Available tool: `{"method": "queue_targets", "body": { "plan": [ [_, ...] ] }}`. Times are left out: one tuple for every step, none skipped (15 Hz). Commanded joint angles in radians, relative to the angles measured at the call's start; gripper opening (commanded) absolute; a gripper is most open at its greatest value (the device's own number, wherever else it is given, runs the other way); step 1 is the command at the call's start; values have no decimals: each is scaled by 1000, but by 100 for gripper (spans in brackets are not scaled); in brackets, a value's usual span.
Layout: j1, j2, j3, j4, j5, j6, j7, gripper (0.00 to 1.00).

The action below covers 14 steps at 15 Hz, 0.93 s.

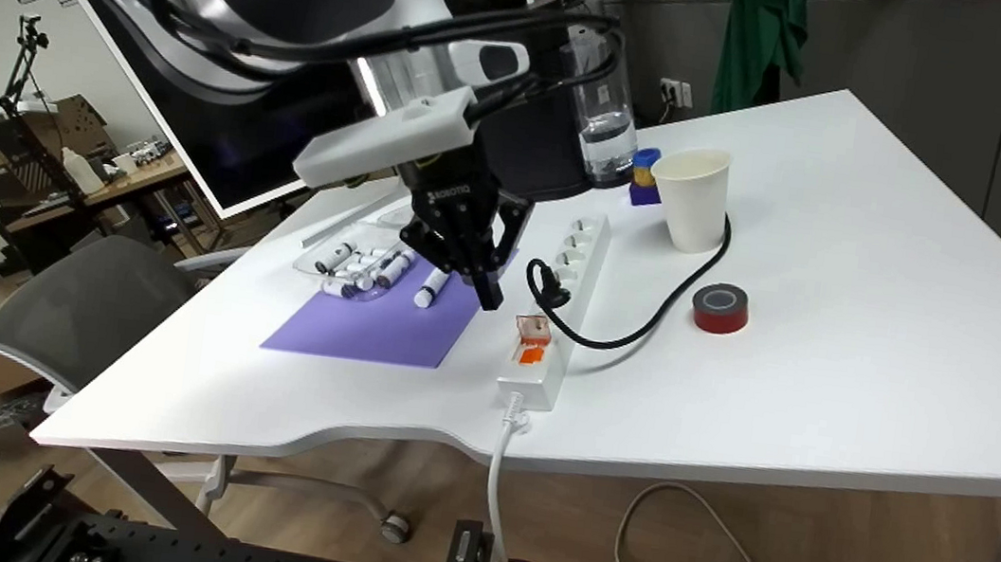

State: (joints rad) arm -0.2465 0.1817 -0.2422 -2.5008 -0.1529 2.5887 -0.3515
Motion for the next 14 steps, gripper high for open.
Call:
{"method": "queue_targets", "body": {
  "plan": [
    [-17,61,9,36,10,23,-4,0],
    [-19,71,8,39,5,26,-2,0],
    [-21,83,6,44,1,31,0,0],
    [-23,95,5,49,-2,33,1,0],
    [-26,107,5,55,-3,34,0,0],
    [-28,118,5,60,-5,35,0,0],
    [-30,129,6,64,-6,36,1,0],
    [-32,139,6,69,-7,36,2,0],
    [-34,151,9,74,-5,37,-1,0],
    [-35,161,9,79,-6,39,2,0],
    [-37,171,11,84,-6,43,-1,0],
    [-39,178,12,86,-5,47,-2,0],
    [-40,187,12,89,-5,55,-1,0],
    [-41,195,14,93,-5,58,-2,0]
  ]
}}
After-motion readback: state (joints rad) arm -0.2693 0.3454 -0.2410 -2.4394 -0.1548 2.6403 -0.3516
